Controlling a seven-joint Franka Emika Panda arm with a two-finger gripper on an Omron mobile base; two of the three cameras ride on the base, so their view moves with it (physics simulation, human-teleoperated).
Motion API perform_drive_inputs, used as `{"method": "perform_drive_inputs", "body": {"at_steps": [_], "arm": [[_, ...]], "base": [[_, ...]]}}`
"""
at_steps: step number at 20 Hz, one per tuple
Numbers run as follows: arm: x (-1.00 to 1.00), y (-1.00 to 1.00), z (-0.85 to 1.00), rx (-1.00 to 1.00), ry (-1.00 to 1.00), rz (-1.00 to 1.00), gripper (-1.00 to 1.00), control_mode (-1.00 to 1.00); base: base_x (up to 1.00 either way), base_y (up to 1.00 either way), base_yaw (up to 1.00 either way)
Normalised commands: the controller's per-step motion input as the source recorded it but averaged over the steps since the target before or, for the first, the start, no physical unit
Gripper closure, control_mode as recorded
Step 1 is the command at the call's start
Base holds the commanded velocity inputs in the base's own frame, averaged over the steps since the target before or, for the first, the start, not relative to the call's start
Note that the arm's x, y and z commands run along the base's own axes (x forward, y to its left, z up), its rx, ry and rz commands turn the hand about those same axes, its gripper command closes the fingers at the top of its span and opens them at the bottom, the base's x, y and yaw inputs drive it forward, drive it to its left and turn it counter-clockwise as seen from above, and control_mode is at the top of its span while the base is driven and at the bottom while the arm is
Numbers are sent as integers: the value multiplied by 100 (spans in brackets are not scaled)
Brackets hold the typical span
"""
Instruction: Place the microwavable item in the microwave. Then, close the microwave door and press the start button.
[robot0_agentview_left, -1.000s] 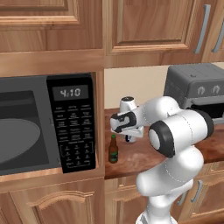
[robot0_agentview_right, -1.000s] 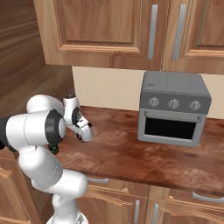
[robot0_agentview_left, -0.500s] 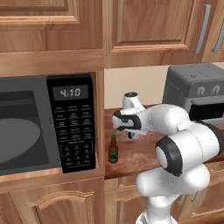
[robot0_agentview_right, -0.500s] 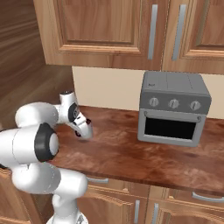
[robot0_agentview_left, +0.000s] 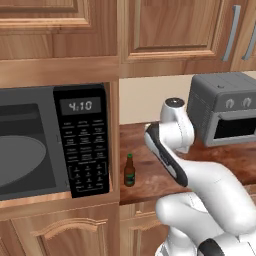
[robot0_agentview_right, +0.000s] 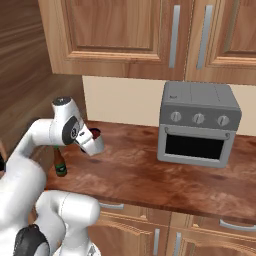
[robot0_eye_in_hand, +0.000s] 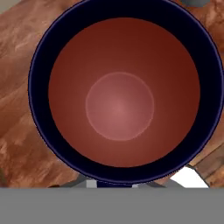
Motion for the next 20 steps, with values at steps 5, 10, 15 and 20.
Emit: {"method": "perform_drive_inputs", "body": {"at_steps": [5, 10, 15, 20], "arm": [[-95, -15, 82, 3, -11, -1, 100, -100], [-97, -6, 83, 3, -8, 0, 100, -100], [-71, 0, 41, 0, -3, 0, 100, -100], [-8, 4, -9, 0, 8, 0, 100, -100]], "base": [[0, 0, 0], [0, 0, 0], [0, 0, 0], [0, 0, 0]]}}
